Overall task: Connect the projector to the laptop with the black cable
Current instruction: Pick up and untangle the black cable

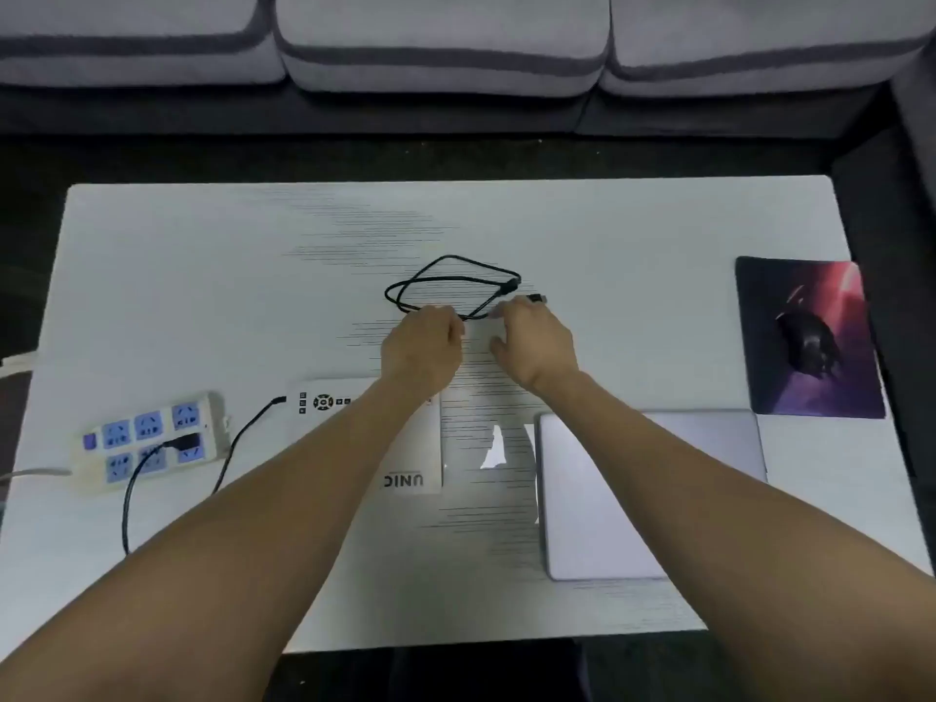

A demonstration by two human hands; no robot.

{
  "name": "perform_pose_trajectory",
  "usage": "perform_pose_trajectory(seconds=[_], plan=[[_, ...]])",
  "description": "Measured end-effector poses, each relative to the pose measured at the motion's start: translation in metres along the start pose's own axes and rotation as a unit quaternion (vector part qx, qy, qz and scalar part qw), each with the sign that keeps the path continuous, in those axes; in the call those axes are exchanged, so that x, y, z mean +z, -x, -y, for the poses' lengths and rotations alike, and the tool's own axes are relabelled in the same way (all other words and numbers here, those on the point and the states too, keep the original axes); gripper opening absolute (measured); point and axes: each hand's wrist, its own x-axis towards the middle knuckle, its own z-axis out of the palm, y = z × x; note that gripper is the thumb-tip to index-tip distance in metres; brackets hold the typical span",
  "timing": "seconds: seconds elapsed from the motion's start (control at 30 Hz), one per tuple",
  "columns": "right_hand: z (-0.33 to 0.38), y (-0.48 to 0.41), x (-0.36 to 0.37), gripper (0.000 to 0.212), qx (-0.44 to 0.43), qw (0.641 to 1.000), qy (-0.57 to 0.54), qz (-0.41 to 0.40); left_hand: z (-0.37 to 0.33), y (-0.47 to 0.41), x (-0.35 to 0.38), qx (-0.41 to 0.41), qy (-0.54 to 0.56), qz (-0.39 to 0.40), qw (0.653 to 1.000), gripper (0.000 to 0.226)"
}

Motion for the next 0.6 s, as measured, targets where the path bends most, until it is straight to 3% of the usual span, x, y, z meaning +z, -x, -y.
perform_pose_trajectory(seconds=[0.13, 0.3, 0.6], plan=[[0.008, -0.027, 0.02, 0.044, -0.054, 0.994, 0.095, 0.03, 0.009, -0.016, 0.014, -0.048, -0.008, 0.025, 0.998, 0.035], [0.01, -0.045, 0.046, 0.047, -0.06, 0.978, 0.2, 0.03, 0.027, -0.023, 0.026, -0.08, 0.03, 0.011, 0.996, 0.036], [0.012, -0.059, 0.058, 0.035, -0.06, 0.975, 0.215, -0.014, 0.042, -0.024, 0.032, -0.084, 0.074, 0.019, 0.993, 0.041]])
